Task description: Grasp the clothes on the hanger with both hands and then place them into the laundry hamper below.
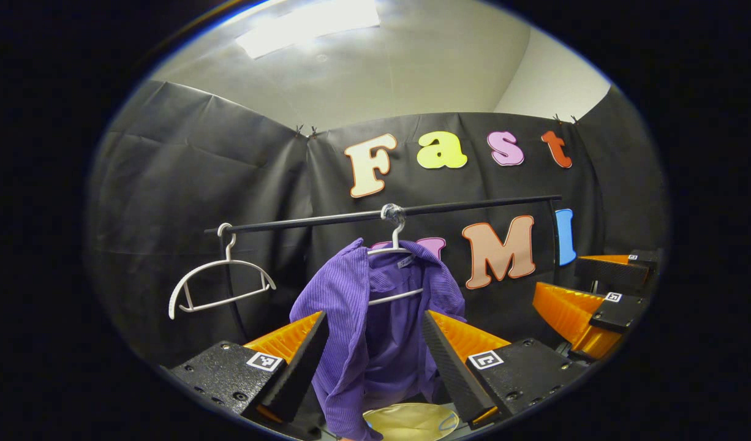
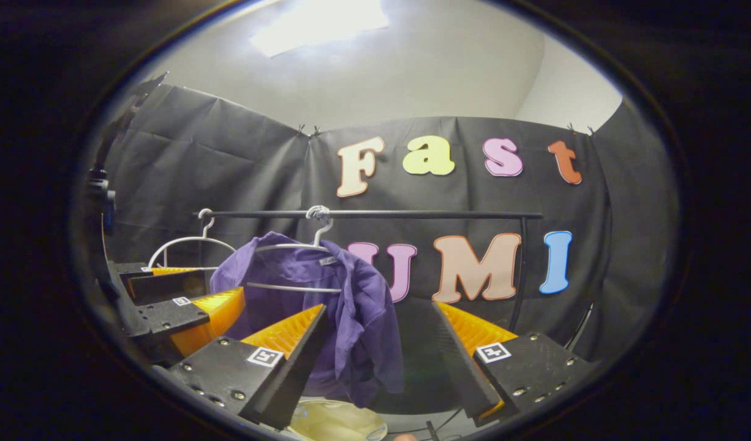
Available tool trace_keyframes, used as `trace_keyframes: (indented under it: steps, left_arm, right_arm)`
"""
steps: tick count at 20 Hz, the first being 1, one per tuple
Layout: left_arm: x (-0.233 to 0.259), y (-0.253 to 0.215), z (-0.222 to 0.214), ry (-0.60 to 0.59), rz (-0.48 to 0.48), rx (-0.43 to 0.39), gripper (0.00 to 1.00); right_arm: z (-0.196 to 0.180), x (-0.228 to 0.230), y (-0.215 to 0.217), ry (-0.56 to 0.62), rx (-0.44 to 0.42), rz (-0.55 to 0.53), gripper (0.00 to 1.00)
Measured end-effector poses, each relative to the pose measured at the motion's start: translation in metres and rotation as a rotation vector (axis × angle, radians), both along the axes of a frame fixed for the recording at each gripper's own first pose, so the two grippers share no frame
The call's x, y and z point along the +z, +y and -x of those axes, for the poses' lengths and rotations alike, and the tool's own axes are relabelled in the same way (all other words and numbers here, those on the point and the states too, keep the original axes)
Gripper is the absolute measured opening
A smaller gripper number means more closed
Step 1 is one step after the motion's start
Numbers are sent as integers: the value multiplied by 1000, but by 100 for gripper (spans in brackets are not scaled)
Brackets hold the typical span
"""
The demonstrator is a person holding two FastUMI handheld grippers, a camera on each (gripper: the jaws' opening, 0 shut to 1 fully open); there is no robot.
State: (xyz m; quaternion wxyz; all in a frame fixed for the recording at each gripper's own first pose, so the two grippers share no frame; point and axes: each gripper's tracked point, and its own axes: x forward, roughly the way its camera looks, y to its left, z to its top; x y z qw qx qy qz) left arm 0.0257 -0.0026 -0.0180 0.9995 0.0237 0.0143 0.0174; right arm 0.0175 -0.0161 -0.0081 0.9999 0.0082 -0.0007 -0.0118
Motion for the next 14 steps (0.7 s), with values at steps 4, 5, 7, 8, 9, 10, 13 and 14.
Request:
trace_keyframes:
  steps: [4, 5, 7, 8, 9, 10, 13, 14]
  left_arm:
    - [-10, 10, -17, 5, -18, 40, 94]
    - [-12, 14, -21, 7, -22, 52, 94]
    - [-19, 19, -31, 11, -34, 71, 94]
    - [-22, 21, -36, 13, -43, 80, 89]
    - [-24, 23, -41, 11, -55, 90, 90]
    - [-26, 25, -45, 12, -64, 99, 87]
    - [-31, 31, -51, 13, -71, 127, 84]
    - [-31, 33, -53, 13, -73, 133, 77]
  right_arm:
    - [-8, -4, -3, 6, 2, 9, 94]
    - [-11, -4, -3, 5, 2, 12, 98]
    - [-17, -5, -4, 6, 5, 16, 98]
    - [-20, -7, -5, 7, 7, 17, 94]
    - [-23, -8, -5, 8, 10, 17, 99]
    - [-24, -9, -5, 11, 14, 18, 94]
    - [-33, -11, -6, 11, 22, 22, 99]
    - [-35, -12, -6, 11, 26, 24, 99]
